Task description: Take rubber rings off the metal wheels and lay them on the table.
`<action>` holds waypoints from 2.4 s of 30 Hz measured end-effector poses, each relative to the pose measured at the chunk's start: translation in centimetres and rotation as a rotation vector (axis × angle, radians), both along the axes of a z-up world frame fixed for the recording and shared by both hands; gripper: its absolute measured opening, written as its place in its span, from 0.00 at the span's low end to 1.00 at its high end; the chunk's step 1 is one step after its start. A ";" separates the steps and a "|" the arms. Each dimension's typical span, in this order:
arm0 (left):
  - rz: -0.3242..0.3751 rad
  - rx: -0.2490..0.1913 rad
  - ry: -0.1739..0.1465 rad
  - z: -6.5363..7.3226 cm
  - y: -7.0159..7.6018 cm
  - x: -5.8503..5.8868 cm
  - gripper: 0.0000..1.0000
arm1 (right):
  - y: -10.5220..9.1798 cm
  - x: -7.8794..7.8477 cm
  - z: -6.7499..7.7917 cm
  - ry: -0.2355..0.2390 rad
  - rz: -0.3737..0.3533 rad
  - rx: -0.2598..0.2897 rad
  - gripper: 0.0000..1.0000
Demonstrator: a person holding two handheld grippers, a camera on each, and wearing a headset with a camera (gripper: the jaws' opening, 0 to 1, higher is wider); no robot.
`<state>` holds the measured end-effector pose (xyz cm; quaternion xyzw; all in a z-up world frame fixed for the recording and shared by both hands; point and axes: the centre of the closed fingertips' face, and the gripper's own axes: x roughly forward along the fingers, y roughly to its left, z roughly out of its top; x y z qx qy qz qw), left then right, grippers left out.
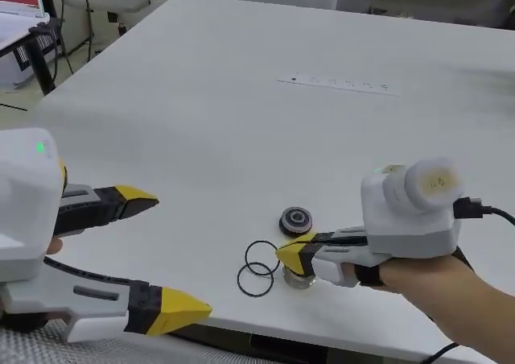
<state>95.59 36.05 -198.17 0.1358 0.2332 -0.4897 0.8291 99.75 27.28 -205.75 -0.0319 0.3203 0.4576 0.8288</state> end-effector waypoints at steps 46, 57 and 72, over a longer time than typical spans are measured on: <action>0.018 0.010 0.000 -0.1 0.3 0.2 0.76 | -2.0 2.3 3.3 -0.124 -0.060 0.003 0.16; -0.054 -0.072 -0.004 1.6 -0.4 -0.4 0.82 | -4.0 3.7 4.9 -0.161 -0.131 0.043 0.19; -0.202 -0.049 -0.145 6.7 -4.0 3.3 0.83 | -6.2 4.5 4.2 -0.137 -0.183 0.034 0.18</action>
